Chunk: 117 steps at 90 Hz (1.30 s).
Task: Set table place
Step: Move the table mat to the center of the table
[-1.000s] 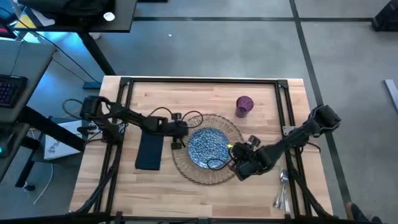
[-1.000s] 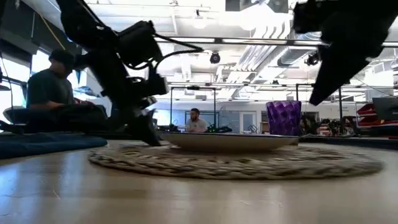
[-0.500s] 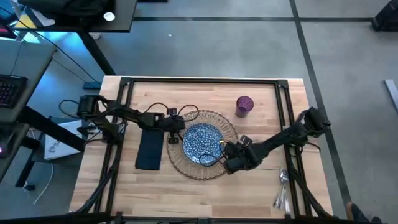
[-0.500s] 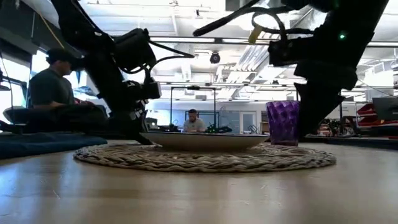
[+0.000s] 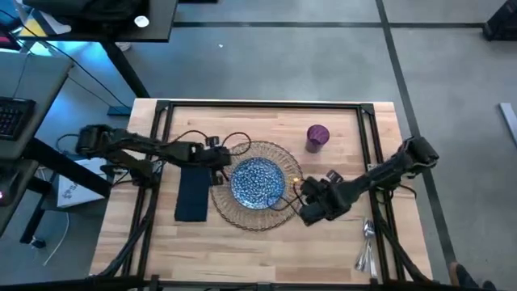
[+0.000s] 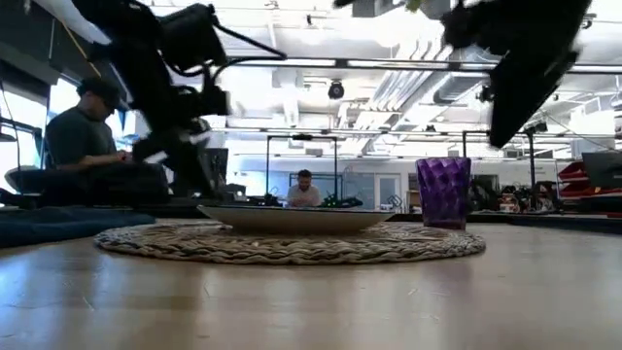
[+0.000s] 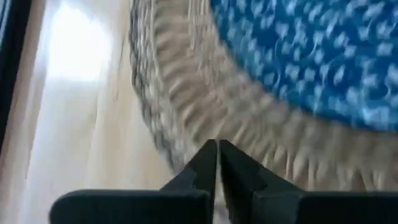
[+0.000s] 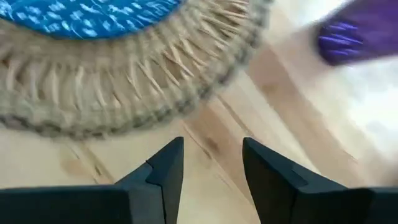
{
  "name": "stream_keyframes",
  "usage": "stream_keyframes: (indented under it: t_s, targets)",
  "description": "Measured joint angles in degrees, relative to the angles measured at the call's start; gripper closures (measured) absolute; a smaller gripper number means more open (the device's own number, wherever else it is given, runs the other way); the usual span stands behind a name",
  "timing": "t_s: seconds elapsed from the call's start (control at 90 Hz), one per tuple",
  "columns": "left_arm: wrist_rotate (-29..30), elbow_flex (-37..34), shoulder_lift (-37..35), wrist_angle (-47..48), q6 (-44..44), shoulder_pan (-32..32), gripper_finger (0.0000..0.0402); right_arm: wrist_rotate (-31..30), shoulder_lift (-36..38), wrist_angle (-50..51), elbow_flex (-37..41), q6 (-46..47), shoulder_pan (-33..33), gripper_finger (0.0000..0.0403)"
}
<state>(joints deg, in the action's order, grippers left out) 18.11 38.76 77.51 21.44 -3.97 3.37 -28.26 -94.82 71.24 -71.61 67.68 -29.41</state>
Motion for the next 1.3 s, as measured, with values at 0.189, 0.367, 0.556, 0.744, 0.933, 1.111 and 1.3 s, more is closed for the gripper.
stream_keyframes:
  t_s: [0.189,0.367,0.556,0.744,0.933,1.111,1.3]
  targets:
    - [-4.94,0.17,-0.08,-0.68,3.59,-2.63,0.0402,-2.97,0.88,5.29,-4.58,6.12,-3.27,0.027]
    - [-3.5,0.26,8.61,-4.85,5.54,-4.69,0.0402,-1.57,0.84,1.78,-4.06,6.94,-4.16,0.027]
    - [-3.12,0.69,17.92,-16.33,4.11,-4.84,0.0402,2.34,0.8,0.09,-3.37,6.93,-3.94,0.027]
    - [-3.15,0.63,19.94,-20.39,2.48,-4.71,0.0402,7.49,0.8,1.55,-3.33,8.23,-3.95,0.027]
    - [-3.87,0.55,17.67,-14.73,1.94,-3.57,0.0402,13.72,0.8,7.95,-3.33,13.26,-3.95,0.027]
    - [-4.56,0.28,14.49,-12.07,2.24,-4.21,0.0402,26.94,0.8,13.43,-2.06,16.6,-4.22,0.0268]
    - [-7.48,0.22,9.54,-10.86,0.74,-4.51,0.0402,41.12,0.8,9.44,5.78,18.87,-6.82,0.0248]
